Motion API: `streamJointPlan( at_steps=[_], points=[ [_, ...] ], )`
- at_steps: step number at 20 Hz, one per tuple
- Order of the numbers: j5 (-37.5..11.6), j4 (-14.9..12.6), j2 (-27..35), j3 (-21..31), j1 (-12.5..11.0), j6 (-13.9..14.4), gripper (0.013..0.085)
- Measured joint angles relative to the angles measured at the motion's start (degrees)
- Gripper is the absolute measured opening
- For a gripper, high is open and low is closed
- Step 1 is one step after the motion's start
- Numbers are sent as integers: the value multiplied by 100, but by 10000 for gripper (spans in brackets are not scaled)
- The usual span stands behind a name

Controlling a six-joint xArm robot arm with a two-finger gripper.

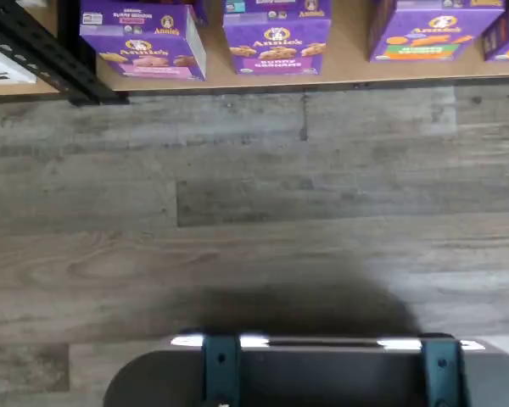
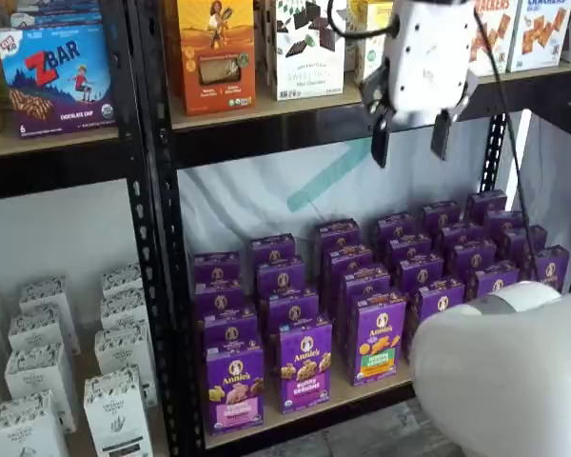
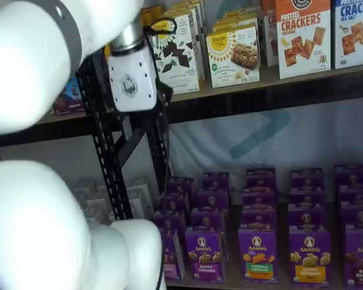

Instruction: Pick up the purple box with a pink patch in the middle, on the bottom shelf, the first box from the left

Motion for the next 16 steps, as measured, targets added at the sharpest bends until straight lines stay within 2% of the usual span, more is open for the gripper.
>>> streamJointPlan(
  at_steps=[9, 16],
  points=[
    [-1246, -139, 0, 1121, 458, 425, 850],
    [-2387, 38, 297, 1791, 667, 565, 850]
  ],
)
